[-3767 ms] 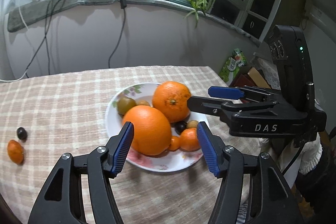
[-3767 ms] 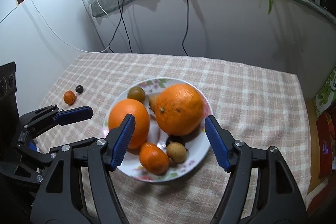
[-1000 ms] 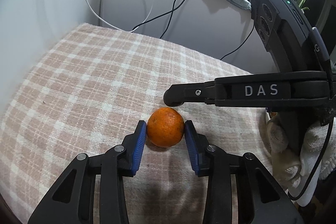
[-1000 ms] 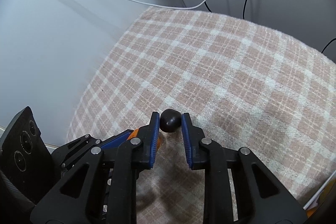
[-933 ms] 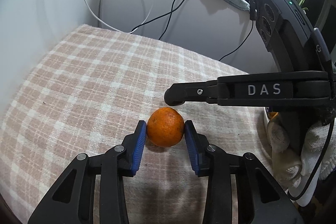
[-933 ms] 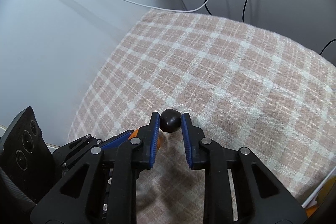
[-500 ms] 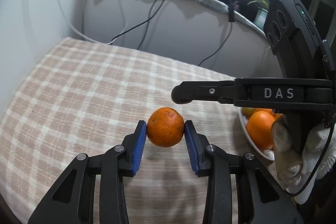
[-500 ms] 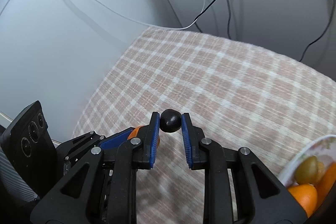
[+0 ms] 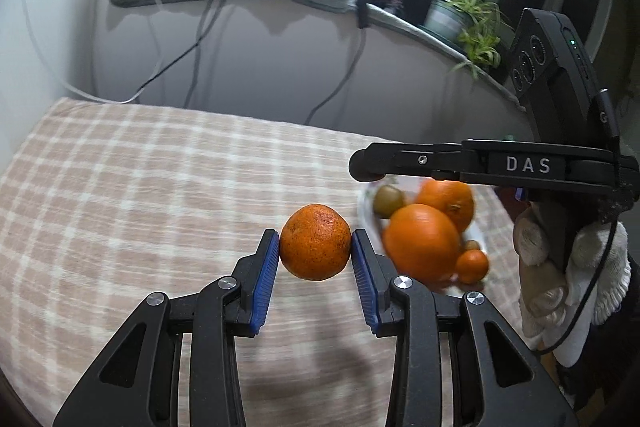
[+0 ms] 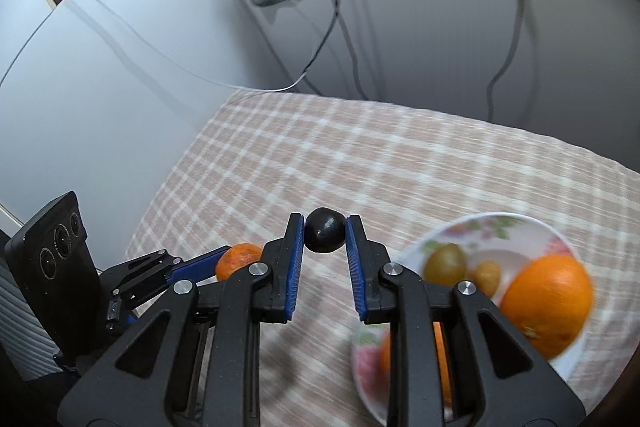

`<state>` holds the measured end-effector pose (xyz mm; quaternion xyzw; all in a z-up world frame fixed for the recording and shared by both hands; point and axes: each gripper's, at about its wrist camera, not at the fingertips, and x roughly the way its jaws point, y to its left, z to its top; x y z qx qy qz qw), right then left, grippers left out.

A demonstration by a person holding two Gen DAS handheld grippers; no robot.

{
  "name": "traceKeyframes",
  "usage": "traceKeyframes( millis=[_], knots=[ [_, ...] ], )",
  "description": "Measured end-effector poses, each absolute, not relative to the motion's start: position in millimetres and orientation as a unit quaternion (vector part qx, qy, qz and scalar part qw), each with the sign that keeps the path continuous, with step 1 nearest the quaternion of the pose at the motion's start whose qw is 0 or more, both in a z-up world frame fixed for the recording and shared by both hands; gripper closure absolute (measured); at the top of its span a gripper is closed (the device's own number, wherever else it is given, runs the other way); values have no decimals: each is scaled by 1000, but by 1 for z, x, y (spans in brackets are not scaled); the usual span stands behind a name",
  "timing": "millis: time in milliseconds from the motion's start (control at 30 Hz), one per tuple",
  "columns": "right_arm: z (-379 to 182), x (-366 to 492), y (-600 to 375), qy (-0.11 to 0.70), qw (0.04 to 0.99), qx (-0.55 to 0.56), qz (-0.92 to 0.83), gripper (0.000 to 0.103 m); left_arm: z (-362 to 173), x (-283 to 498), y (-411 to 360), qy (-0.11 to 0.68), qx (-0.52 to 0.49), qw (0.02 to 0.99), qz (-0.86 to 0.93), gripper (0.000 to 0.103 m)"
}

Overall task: Organize fruits
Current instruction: 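Carry the mandarin and plum onto the plate and open both grippers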

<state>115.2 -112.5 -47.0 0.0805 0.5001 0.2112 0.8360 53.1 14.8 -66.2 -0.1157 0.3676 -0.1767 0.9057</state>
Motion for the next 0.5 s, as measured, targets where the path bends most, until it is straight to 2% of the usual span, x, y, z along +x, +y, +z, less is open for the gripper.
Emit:
traceKeyframes(
  millis=[500],
  knots=[
    [-37, 100, -188, 488, 852, 94, 166, 81, -53, 53, -72, 364, -71, 893, -253, 68]
  ],
)
